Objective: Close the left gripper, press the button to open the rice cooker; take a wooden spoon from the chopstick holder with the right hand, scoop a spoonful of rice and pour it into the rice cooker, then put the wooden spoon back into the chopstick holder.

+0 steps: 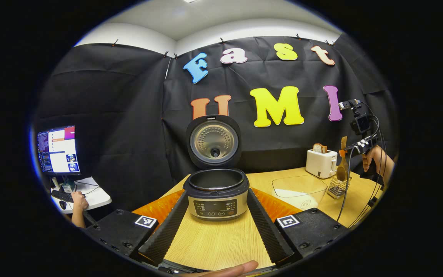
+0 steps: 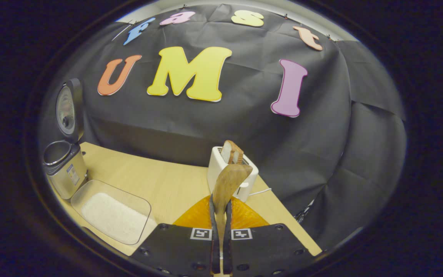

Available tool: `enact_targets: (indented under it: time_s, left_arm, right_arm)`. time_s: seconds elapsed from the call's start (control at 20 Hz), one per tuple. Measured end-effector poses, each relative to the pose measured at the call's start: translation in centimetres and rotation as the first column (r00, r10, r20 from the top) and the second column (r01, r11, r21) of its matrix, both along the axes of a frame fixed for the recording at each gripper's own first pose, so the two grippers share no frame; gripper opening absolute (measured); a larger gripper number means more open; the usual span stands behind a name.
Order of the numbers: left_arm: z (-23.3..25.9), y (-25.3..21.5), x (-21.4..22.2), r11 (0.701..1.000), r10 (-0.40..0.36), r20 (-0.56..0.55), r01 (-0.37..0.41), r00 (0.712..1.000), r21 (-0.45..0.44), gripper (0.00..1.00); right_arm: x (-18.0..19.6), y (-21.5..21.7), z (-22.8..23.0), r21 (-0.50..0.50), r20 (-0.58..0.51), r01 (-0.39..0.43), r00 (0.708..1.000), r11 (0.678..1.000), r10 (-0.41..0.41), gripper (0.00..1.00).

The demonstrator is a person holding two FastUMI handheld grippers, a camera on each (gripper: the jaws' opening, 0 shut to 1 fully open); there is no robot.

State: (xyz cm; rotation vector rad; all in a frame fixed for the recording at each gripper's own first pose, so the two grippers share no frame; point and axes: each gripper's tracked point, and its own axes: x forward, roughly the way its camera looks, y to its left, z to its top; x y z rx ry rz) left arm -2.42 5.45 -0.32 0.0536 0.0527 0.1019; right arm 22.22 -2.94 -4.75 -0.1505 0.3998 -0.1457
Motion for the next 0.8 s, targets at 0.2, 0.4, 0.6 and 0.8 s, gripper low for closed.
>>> enact_targets:
  time_s: [0.2, 0.4, 0.6, 0.8]
  left_arm:
    - [-0.2, -1.5, 0.2, 0.999, -0.032, -0.006, 0.032, 0.999, 0.005, 0.97]
    - [-0.5, -2.0, 0.3, 0.999, -0.039, -0.012, 0.039, 0.999, 0.019, 0.99]
    - [-0.5, -2.4, 0.4, 0.999, -0.045, -0.013, 0.045, 0.999, 0.021, 0.99]
    - [-0.4, -2.9, 0.6, 0.998, -0.055, -0.010, 0.055, 0.998, 0.010, 0.99]
  right_arm:
    - [-0.4, -1.5, -3.1, 0.094, -0.086, 0.022, 0.996, 0.995, -0.014, 0.04]
    - [-0.2, -2.9, -3.7, 0.099, -0.111, 0.049, 0.993, 0.994, -0.038, 0.08]
    - [-0.5, -5.2, -0.8, 0.011, -0.017, 0.098, 0.995, 0.995, -0.097, 0.46]
    - [-1.9, -4.7, 0.8, 0.034, 0.023, 0.068, 0.997, 0.997, -0.069, 0.89]
